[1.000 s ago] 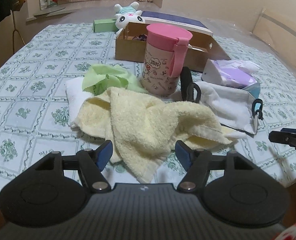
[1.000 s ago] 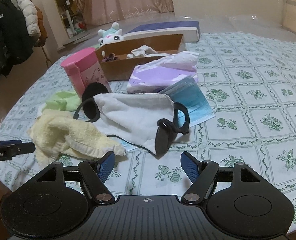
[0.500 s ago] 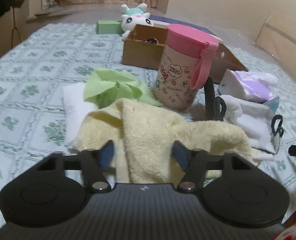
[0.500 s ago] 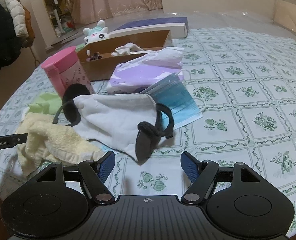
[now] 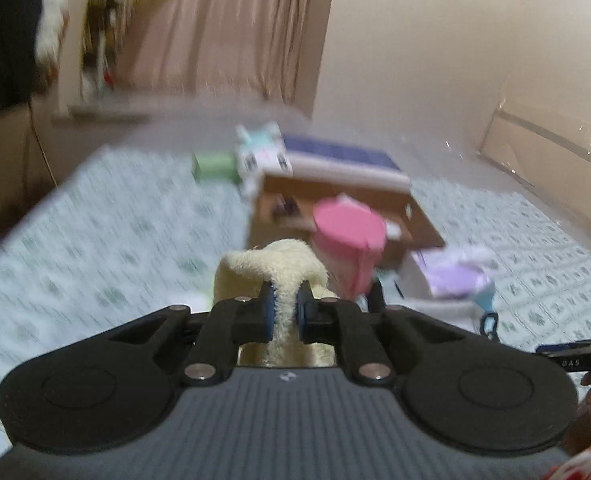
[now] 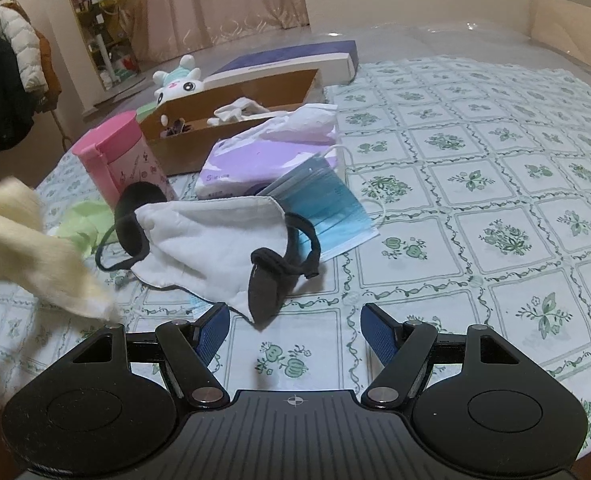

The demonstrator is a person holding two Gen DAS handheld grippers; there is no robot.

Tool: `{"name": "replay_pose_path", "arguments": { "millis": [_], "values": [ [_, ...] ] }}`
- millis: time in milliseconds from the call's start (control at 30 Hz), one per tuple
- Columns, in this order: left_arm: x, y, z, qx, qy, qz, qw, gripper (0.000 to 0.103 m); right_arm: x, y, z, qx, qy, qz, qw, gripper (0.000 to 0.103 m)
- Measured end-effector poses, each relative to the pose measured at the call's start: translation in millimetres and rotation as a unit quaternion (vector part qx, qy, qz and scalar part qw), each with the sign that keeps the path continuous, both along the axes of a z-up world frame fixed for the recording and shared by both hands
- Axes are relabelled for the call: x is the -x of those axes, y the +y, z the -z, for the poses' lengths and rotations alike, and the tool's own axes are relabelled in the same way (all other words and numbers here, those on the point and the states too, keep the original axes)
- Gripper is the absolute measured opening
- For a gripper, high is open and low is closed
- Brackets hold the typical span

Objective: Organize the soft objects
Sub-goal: 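Grasp the yellow towel with the left gripper and lift it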

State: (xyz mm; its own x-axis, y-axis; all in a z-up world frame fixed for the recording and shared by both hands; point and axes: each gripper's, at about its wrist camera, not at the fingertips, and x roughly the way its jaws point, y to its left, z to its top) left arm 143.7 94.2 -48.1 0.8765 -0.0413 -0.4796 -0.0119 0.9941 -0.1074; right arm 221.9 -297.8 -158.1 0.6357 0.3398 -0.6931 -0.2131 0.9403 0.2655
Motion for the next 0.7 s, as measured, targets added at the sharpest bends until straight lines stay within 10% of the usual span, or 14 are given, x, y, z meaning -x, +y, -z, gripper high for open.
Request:
{"name": "replay_pose_path", "arguments": {
  "millis": [233,500,700],
  "values": [
    [11,-13,-8,-0.080,0.011,-0.001,0.9967,0.010,5,-5,-1,-0.011,0.001,0.002,1.000,0.073],
    [-14,-49,80,0.052,0.138,0.078,0.9860,0.010,7,-9,1,-0.003,0.008,0.002,1.000,0.073],
    [-27,-28,103,0.089,0.164,0.040,0.9816,0.010,2,-5,7,0.003,0.014,-0.004,1.000,0.073]
  ]
}}
